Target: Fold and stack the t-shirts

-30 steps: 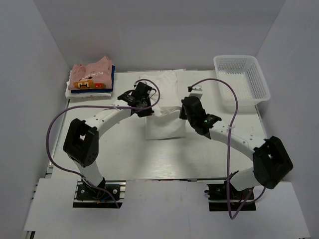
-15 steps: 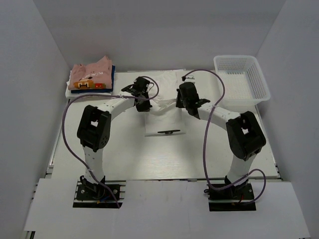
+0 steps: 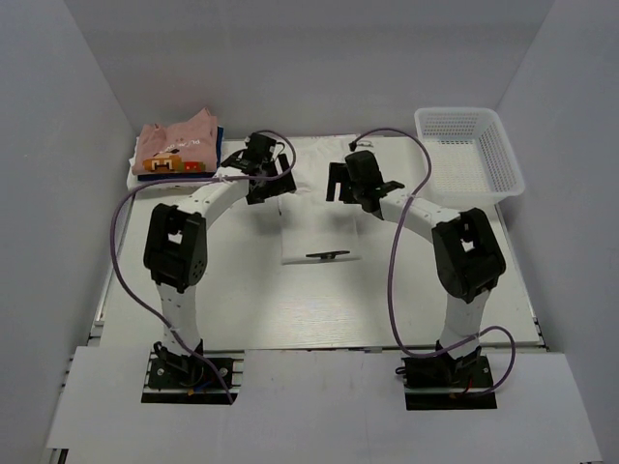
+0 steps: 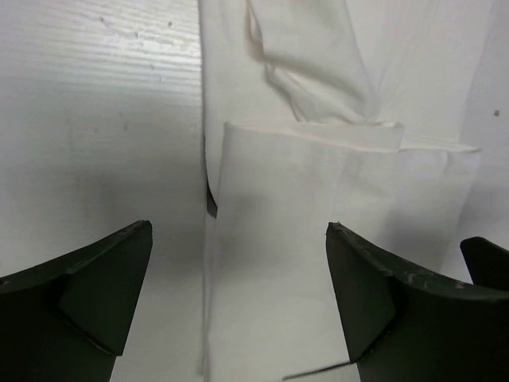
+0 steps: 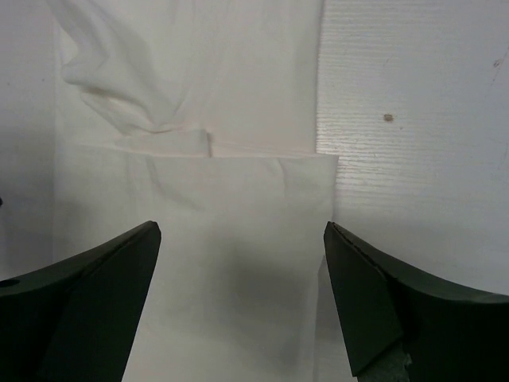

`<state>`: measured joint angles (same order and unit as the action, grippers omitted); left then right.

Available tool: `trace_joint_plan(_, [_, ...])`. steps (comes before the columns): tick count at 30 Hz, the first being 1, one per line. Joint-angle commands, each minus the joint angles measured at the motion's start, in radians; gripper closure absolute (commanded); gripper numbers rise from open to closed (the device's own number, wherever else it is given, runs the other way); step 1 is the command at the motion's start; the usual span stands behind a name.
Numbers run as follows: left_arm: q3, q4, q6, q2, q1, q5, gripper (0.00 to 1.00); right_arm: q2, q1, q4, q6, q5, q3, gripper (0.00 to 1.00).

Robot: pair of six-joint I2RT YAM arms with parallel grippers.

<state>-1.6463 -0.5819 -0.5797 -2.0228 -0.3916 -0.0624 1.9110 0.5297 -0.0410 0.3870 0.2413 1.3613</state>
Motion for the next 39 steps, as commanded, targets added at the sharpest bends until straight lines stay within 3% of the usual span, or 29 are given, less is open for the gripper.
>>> trace_joint_plan(1, [0.109,0.031,-0.002,0.154,-0.004,0.022,0.00,-0.113,0.001,0.027,-0.019,-0.057,-0.065,0.11])
trace_joint_plan(7, [0.379,0.081,-0.031,0.277,-0.032,0.122,0.00,-0.255,-0.003,-0.017,0.053,-0.073,-0.232,0.11])
trace_joint_plan(10, [0.538,0.166,-0.054,0.344,-0.032,0.262,0.00,-0.325,-0.004,-0.052,0.105,-0.060,-0.373,0.11])
trace_joint_plan(15, [0.709,0.238,-0.107,0.384,-0.068,0.314,0.10,-0.405,-0.014,-0.040,0.185,-0.138,-0.525,0.11])
trace_joint_plan(28, [0.709,0.260,-0.138,0.296,-0.130,0.311,0.43,-0.323,-0.034,0.007,0.245,-0.231,-0.561,0.17])
trace_joint_plan(31, [0.709,0.260,-0.138,0.286,-0.130,0.311,0.60,-0.300,-0.034,0.029,0.256,-0.286,-0.570,0.21])
trace_joint_plan(33, [0.709,0.269,-0.138,0.277,-0.130,0.311,0.71,-0.288,-0.033,0.030,0.257,-0.318,-0.574,0.34])
trace_joint_plan(34, [0.709,0.269,-0.138,0.277,-0.130,0.311,0.86,-0.280,-0.036,0.061,0.262,-0.326,-0.574,0.42])
trace_joint_plan(35, [0.718,0.280,-0.138,0.277,-0.130,0.311,0.96,-0.277,-0.034,0.075,0.262,-0.336,-0.582,0.58])
trace_joint_plan(39, [0.718,0.280,-0.117,0.277,-0.130,0.302,1.00,-0.271,-0.037,0.104,0.262,-0.346,-0.594,0.87])
